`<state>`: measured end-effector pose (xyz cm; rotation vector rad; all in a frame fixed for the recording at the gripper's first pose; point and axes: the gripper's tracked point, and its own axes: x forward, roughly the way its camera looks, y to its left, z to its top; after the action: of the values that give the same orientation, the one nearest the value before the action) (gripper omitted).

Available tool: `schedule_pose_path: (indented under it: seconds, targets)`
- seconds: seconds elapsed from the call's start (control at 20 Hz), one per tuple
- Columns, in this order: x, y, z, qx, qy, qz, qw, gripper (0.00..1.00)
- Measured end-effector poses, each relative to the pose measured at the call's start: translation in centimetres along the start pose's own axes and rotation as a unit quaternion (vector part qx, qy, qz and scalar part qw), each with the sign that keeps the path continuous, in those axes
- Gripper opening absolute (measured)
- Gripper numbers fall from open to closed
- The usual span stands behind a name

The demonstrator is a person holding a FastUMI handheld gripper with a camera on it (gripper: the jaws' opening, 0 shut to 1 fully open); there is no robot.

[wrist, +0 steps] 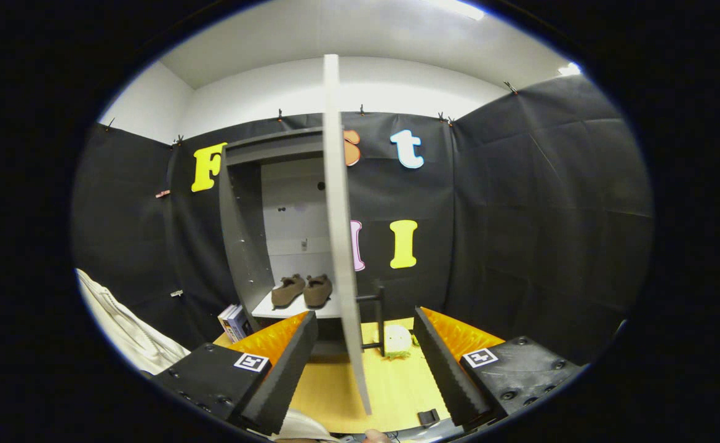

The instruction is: Open the shoe cabinet door, grab the shoes and put them into the shoe cabinet, then close the shoe cabinet door.

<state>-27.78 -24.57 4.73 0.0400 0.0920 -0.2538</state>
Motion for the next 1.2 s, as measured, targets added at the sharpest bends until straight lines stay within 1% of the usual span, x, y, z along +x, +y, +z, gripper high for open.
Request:
schedule_pose_path:
  seconds: [0.05,0.15,0.2,0.35,0.45,0.55,0.75,1.0,1.2]
  targets:
    - [0.5,-1.1,-0.5,0.005,0.007,0.005,1.0,0.98]
    - [1.8,-2.2,-1.4,0.013,0.021,0.031,0.999,0.99]
    - [3.1,-3.1,-2.9,0.013,0.03,0.043,0.999,0.99]
    - [6.6,-3.1,-4.6,0.0,0.05,0.077,0.996,0.98]
    - [7.5,-2.3,-5.0,-0.004,0.064,0.108,0.992,0.98]
    - [8.2,-2.1,-5.3,-0.007,0.073,0.125,0.989,0.98]
    - [8.1,0.3,-5.6,-0.002,0.082,0.156,0.984,0.96]
    - [8.2,5.9,-5.6,-0.023,0.074,0.186,0.979,0.96]
    - [9.4,10.4,-6.2,-0.019,0.071,0.181,0.981,0.97]
